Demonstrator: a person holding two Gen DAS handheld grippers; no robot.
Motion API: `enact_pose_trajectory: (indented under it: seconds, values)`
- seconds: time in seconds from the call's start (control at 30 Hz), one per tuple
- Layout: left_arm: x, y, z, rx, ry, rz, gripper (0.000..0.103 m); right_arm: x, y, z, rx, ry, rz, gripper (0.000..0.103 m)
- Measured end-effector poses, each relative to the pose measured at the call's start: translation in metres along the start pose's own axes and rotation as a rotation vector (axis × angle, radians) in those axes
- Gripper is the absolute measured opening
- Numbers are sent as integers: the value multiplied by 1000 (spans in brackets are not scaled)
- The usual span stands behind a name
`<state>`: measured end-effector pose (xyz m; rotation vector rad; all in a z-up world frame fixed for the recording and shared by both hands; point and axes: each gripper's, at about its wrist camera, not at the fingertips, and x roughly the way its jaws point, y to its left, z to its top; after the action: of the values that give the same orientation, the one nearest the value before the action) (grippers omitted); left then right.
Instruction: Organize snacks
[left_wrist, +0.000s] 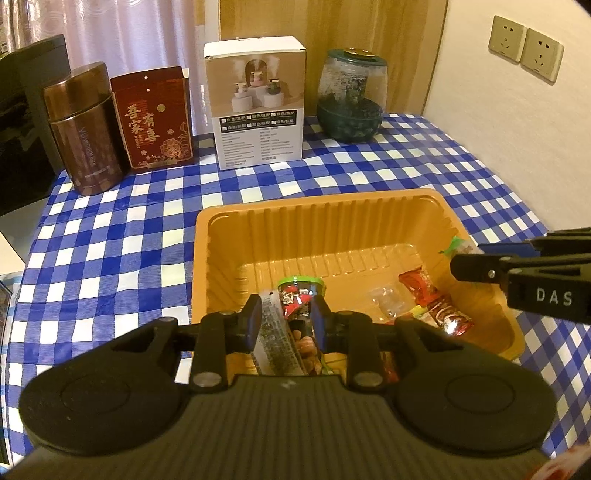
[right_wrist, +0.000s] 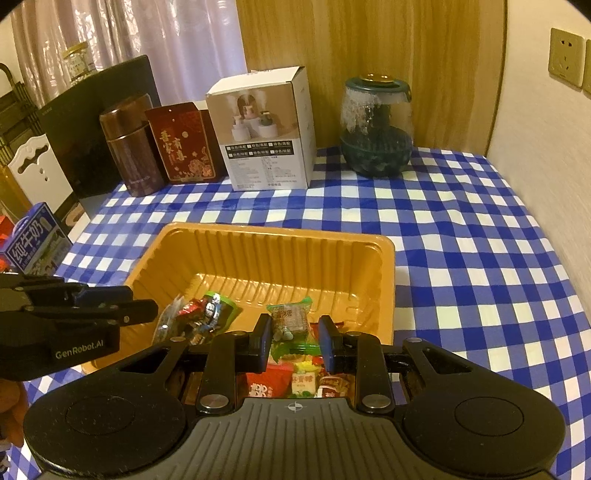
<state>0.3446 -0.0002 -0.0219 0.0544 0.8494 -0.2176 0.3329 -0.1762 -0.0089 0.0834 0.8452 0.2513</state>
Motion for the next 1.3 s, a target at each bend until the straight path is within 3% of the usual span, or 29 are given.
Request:
enact_pose_trajectory:
  seconds: [0.6,0.77,0.97,1.17,1.3]
  values:
    - [6,6,0,0,0,1,26,13,3,4,21,-4,24,28]
    - [7,5,-1,3,-1,4,26,17,-3,6,75,-11,65,28]
    - [8,5,-2,4,-1,9,31,16,-7,4,81,-17,49,31]
    - [7,5,-3,6,-3,15,37,13,-10,3,84,-21,28,49]
    - [4,6,-3,7,-14,26,51,9,-12,3,85,-39,18,62]
